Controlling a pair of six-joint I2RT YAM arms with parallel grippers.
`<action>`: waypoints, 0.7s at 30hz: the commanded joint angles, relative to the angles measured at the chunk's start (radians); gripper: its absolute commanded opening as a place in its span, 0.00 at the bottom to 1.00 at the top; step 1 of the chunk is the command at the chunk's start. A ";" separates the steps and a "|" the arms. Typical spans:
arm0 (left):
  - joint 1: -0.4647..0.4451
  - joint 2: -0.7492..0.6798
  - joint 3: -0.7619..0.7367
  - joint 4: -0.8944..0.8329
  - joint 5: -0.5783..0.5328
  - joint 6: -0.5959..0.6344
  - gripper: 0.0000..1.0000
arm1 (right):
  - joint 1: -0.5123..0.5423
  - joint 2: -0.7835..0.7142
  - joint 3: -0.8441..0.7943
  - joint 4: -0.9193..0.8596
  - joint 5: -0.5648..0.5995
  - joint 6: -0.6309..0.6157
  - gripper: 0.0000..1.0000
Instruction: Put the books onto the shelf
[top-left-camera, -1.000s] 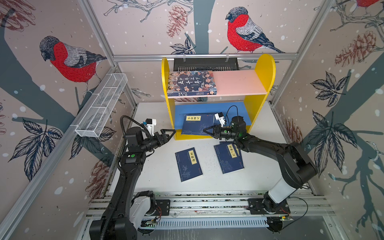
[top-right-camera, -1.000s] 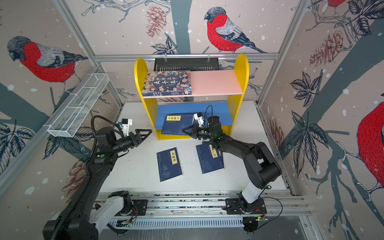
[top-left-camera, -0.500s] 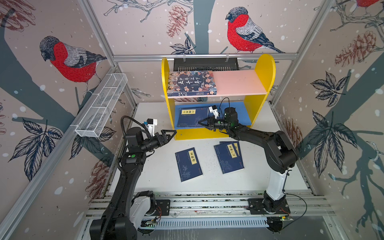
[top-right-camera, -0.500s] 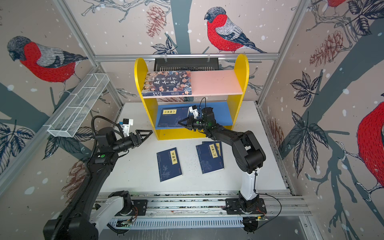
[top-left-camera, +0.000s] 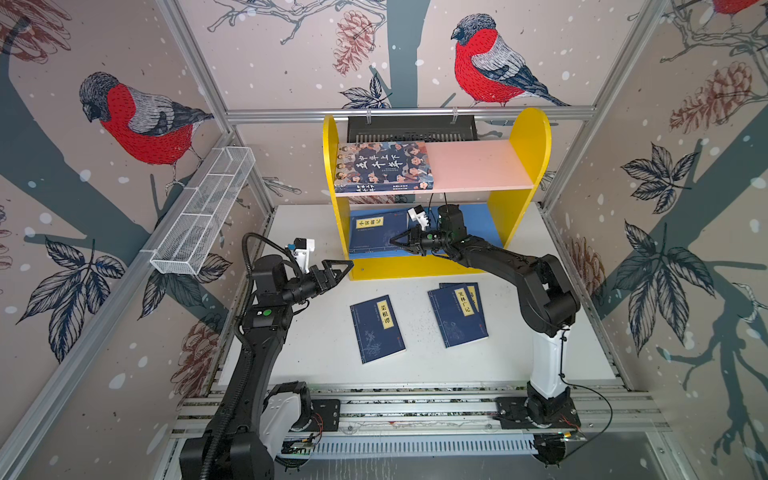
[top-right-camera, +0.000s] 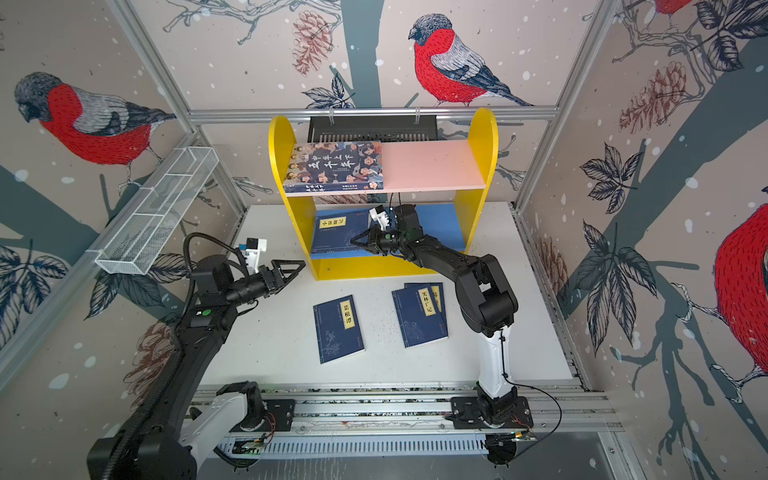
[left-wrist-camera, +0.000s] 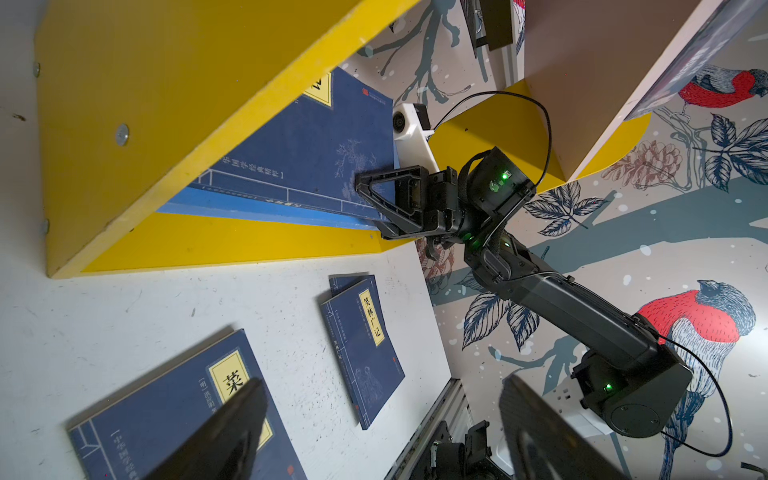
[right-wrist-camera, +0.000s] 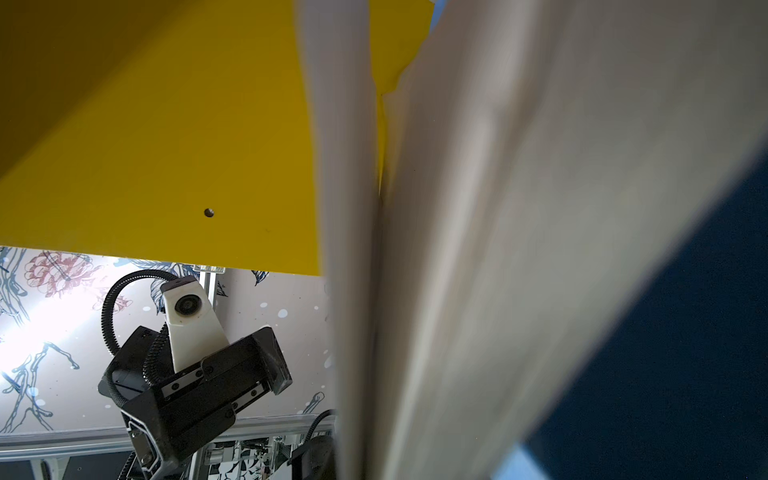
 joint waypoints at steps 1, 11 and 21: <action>0.002 0.002 -0.002 0.045 0.020 -0.006 0.88 | -0.002 0.010 0.021 -0.057 -0.027 -0.045 0.10; 0.002 -0.004 -0.008 0.049 0.021 -0.011 0.88 | -0.011 0.000 0.086 -0.256 0.019 -0.155 0.41; 0.002 -0.012 -0.015 0.043 0.016 -0.006 0.88 | -0.027 -0.047 0.094 -0.400 0.133 -0.229 0.58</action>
